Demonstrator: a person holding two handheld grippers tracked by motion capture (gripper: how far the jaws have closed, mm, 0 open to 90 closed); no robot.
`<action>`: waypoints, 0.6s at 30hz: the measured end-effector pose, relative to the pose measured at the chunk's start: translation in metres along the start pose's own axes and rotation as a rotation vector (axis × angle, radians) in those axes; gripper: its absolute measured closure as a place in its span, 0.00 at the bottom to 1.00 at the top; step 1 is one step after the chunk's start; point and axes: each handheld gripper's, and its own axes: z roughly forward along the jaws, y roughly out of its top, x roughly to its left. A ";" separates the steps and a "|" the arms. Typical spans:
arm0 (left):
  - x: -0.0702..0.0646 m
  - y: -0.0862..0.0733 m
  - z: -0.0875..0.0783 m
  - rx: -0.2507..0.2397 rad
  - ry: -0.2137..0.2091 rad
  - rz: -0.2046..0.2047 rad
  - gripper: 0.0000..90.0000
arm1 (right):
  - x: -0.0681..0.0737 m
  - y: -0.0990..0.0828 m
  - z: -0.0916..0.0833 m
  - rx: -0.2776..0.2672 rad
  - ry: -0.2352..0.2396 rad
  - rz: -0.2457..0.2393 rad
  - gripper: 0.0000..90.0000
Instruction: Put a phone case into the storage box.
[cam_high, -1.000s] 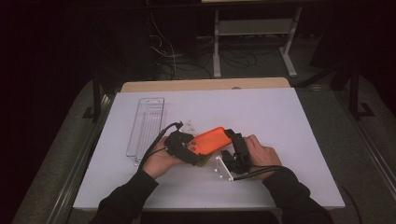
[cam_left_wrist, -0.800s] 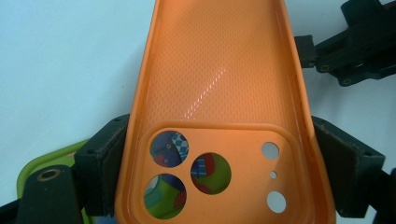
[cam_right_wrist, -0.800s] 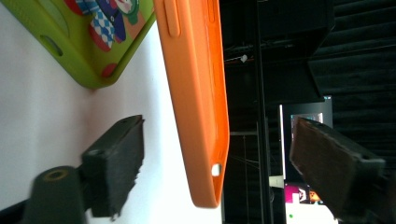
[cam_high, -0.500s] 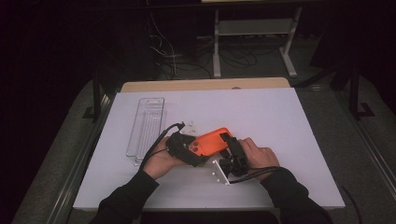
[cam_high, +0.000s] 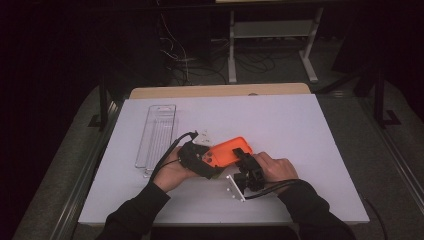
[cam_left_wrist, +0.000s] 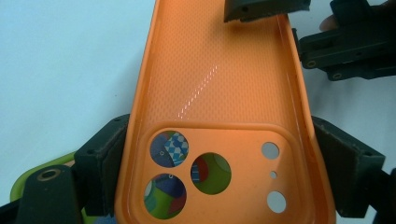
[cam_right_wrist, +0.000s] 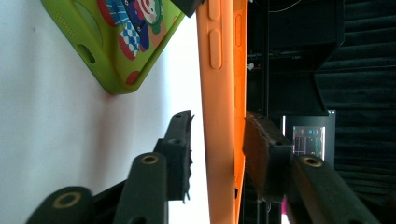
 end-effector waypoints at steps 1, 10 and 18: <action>0.000 0.000 0.000 0.002 0.000 0.002 0.18 | 0.000 0.000 0.000 -0.001 0.002 0.000 0.71; 0.000 0.000 0.000 0.002 0.005 -0.001 0.18 | 0.000 0.001 -0.001 -0.002 0.013 -0.020 0.81; 0.000 0.000 0.001 0.008 0.004 -0.008 0.17 | 0.000 0.001 -0.001 0.002 0.029 -0.036 0.86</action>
